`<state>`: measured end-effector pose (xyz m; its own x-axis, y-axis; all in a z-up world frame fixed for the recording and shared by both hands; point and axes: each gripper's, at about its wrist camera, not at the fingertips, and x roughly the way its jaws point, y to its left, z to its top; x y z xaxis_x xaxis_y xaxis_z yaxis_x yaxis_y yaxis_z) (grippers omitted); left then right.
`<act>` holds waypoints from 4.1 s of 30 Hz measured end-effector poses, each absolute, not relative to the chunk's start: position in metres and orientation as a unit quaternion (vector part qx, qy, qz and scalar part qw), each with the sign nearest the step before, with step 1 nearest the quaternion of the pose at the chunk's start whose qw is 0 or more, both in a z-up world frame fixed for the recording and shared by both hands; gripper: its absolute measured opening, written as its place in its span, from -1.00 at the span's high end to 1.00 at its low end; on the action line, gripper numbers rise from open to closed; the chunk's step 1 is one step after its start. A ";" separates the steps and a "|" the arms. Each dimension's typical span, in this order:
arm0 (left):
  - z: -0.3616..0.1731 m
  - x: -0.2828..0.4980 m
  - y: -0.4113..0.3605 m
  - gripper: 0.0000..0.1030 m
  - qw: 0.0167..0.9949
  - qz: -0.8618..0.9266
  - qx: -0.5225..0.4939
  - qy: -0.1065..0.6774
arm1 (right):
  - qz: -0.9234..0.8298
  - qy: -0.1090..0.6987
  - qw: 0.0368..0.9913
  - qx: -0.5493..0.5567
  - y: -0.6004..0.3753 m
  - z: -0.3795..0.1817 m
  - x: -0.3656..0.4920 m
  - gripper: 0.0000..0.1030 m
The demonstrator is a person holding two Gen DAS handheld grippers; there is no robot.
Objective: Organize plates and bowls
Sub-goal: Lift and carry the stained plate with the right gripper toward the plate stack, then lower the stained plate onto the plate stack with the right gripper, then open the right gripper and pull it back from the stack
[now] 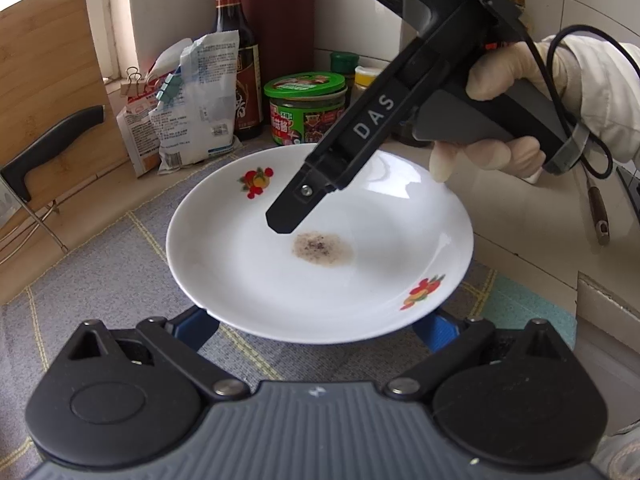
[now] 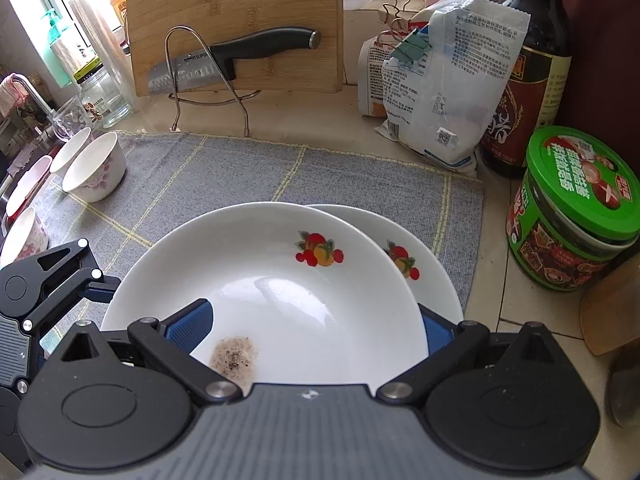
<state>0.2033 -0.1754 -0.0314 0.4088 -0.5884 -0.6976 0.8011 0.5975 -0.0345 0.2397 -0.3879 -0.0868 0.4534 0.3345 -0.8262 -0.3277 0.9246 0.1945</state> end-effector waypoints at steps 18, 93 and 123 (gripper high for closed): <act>-0.040 0.208 -0.183 -0.96 0.824 -0.418 0.164 0.345 | 0.185 0.494 0.850 0.013 -0.399 -0.093 0.237 -1.00; -0.054 0.204 -0.184 -0.99 0.834 -0.419 0.174 0.314 | 0.133 0.499 0.851 -0.091 -0.363 -0.060 0.198 -1.00; -0.026 0.171 -0.126 -0.99 0.907 -0.270 0.081 0.313 | 0.099 0.358 0.925 -0.077 -0.340 -0.059 0.152 -1.00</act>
